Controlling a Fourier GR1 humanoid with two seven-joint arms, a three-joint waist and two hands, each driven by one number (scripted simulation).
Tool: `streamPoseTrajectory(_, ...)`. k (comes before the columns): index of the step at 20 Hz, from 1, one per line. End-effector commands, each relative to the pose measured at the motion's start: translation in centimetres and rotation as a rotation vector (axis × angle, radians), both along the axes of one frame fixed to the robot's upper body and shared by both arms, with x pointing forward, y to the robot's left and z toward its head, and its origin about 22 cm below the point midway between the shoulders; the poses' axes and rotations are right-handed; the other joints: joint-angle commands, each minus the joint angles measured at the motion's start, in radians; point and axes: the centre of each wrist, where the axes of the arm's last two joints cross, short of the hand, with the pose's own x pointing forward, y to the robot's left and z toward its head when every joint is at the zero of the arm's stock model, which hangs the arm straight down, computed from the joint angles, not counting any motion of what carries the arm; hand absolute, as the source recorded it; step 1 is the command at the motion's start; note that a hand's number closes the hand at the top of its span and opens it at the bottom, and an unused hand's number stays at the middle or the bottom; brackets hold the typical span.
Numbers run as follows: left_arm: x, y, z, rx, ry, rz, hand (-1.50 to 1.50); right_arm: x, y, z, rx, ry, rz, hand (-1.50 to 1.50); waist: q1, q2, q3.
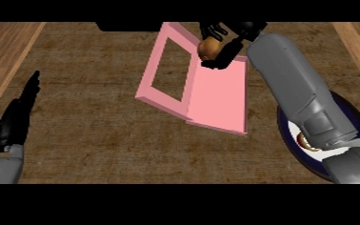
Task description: Pick the pear from the plate and place it in the cardboard box
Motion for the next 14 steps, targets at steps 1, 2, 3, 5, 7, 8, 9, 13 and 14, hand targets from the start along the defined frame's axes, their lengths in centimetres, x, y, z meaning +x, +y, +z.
streamPoseTrajectory(1, 1.1, 0.4, 0.2, -0.008, 0.001, -0.017, 0.0, 0.2, 3.2, 0.7, -0.046, -0.007, -0.017, 1.5, 0.007, 0.006, 0.0)
streamPoseTrajectory(2, 0.1, 0.2, -0.5, 0.009, -0.006, -0.026, 0.0, -0.9, 5.0, -2.5, -0.077, -0.039, -0.049, 1.5, 0.014, 0.007, 0.0)
streamPoseTrajectory(3, 0.2, -1.0, -0.5, -0.01, -0.024, -0.027, 0.0, -0.4, 4.5, -2.4, -0.074, -0.024, -0.115, 1.5, 0.024, 0.01, 0.0)
streamPoseTrajectory(5, 0.4, 1.3, 1.1, -0.006, -0.011, -0.014, 0.0, -1.1, 5.0, -4.1, -0.069, 0.094, -0.115, 1.5, 0.007, 0.003, 0.0)
streamPoseTrajectory(7, 1.6, -0.9, 0.1, -0.019, -0.01, -0.03, 0.0, -0.7, 4.0, -5.0, -0.079, 0.173, -0.122, -1.5, 0.021, 0.013, 0.0)
streamPoseTrajectory(8, 1.4, 0.5, -0.1, -0.006, -0.005, -0.024, 0.0, -0.9, 5.8, -4.3, -0.08, 0.18, -0.12, -1.5, 0.011, 0.008, 0.0)
streamPoseTrajectory(9, 0.6, -0.5, 0.0, -0.012, -0.004, -0.013, 0.0, -0.8, 5.5, -5.0, -0.062, 0.175, -0.137, -1.5, 0.027, 0.01, 0.001)
streamPoseTrajectory(13, 1.1, -0.4, 0.3, 0.005, -0.014, -0.027, 0.0, -1.5, 6.0, -7.0, -0.014, 0.195, -0.098, -1.5, 0.021, 0.012, 0.001)
streamPoseTrajectory(14, 0.2, -0.6, 0.6, 0.014, -0.025, -0.037, 0.0, -0.9, 5.9, -5.2, -0.017, 0.195, -0.089, -1.5, 0.028, 0.011, 0.001)
